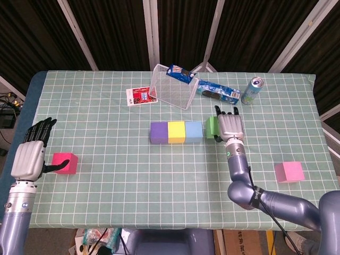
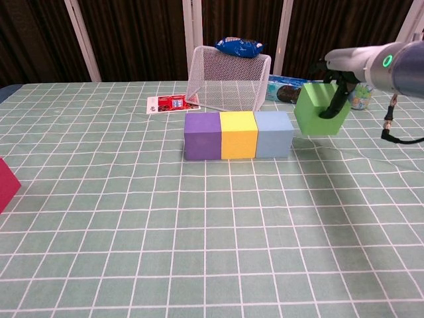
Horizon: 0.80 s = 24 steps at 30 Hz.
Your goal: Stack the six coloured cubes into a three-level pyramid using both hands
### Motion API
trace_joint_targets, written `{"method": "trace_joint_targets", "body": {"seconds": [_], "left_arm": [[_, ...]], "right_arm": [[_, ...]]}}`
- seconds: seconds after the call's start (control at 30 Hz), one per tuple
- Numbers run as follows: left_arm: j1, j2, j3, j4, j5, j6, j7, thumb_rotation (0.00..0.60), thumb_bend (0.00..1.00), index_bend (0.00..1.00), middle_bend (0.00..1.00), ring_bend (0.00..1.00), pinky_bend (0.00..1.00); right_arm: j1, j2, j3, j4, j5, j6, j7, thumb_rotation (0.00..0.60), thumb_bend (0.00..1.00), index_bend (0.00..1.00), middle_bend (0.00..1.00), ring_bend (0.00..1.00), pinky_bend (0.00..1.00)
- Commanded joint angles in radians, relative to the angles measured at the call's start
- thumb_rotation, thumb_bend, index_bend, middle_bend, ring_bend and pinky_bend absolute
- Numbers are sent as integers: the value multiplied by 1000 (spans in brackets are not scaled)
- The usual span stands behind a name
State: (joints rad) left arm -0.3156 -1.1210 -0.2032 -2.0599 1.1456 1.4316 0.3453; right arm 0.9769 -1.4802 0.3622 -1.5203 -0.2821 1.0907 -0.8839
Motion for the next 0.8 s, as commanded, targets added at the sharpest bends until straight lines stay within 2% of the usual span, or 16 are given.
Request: {"method": "trace_joint_targets", "body": {"seconds": [0.03,0.2,0.4,0.53,0.8], "left_arm": [[0,2,-2,-2,-2,-1,-4,600,143,0,23,0,49],[-1,10,-6,-1,-16,-9,-16,600,143,0,23,0,49],[-1,25,-11,-13,-21,-22,-44,600,143,0,23,0,49],[0,39,-14,-20,-23,-31,-69,600,144,0,23,0,49],[0,61,-15,-26,-31,-56,-113,600,144,0,23,0,49]], "right_arm": [[59,25,39,-21,70,33,-73,600,323,42,448,283,0],[115,52,73,-81,150,75,-142,600,323,42,448,283,0],[172,44,98,-120,226,118,-198,600,323,42,448,283,0],[226,12,115,-133,283,160,-235,600,322,42,448,283,0],[282,-79,116,-84,313,210,-240,600,324,42,448,283,0]]}}
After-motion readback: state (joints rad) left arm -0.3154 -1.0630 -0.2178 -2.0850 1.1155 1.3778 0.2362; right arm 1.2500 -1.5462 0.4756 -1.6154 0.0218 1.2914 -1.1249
